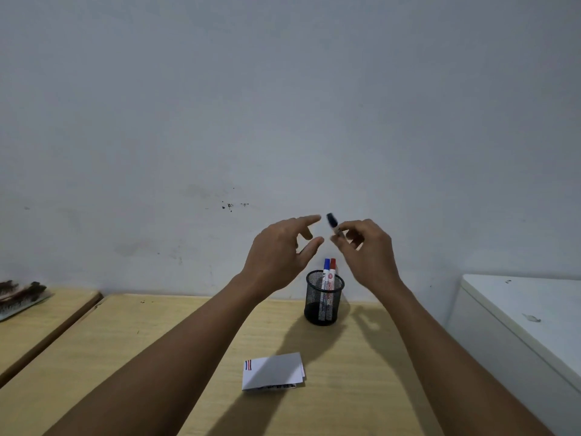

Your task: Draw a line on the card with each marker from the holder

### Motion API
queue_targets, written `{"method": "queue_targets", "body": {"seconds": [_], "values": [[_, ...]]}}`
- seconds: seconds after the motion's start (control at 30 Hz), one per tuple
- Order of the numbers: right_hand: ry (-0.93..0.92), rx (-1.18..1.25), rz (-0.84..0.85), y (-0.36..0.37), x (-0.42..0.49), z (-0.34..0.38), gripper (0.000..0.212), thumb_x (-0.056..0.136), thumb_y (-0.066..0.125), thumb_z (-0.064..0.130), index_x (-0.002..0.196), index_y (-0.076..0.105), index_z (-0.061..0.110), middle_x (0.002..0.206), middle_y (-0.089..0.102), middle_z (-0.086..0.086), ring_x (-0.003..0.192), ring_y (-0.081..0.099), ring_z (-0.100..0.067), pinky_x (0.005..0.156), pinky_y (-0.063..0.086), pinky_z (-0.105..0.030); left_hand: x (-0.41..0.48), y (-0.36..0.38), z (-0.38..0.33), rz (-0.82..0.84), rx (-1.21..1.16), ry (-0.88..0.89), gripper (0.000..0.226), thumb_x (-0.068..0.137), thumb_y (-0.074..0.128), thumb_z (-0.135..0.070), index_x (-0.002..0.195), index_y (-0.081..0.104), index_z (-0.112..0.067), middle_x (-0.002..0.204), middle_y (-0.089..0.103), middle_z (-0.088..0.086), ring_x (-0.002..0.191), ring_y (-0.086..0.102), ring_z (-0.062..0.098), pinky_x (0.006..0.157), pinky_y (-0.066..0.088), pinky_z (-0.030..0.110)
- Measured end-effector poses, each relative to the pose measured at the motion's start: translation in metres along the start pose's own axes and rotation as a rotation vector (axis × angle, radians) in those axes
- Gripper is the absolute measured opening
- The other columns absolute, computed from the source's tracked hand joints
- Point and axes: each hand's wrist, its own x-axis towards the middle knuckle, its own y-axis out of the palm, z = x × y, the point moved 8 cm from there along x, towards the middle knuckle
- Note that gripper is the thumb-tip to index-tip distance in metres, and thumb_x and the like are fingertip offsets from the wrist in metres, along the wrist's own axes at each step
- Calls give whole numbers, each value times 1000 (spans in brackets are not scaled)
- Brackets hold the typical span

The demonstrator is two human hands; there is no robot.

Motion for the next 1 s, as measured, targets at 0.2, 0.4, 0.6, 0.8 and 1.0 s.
{"method": "queue_targets", "body": {"seconds": [0.2,0.4,0.6,0.8,1.0], "values": [[202,62,58,9,17,-51,29,92,70,18,120,68,10,82,68,3,75,65,-9,78,61,-40,-18,73,40,337,157,-140,56,84,66,-58,130,60,-28,117,67,-9,106,60,12,84,48,29],[183,31,160,42,14,-79,73,94,65,10,151,27,34,96,61,5,76,66,-9,62,50,-16,-32,143,69,597,172,-235,94,74,65,-72,150,36,-27,151,43,3,135,39,25,105,42,47],[182,-239,294,75,4,-101,59,92,65,12,140,37,30,109,63,-3,91,67,-23,75,60,-44,-31,174,86,680,176,-255,91,75,63,-73,149,38,-26,141,52,4,124,48,26,99,45,47],[232,-359,301,90,-5,-113,35,99,55,26,134,49,24,111,71,-8,89,68,-25,73,59,-41,-31,182,92,684,129,-254,75,75,64,-72,137,53,-31,128,53,1,115,49,23,95,44,44],[225,-441,320,92,-5,-111,38,105,37,28,139,53,23,129,60,-6,110,61,-26,78,46,-35,-33,178,92,666,152,-263,76,75,64,-72,138,50,-30,134,53,0,121,50,23,100,36,48]]}}
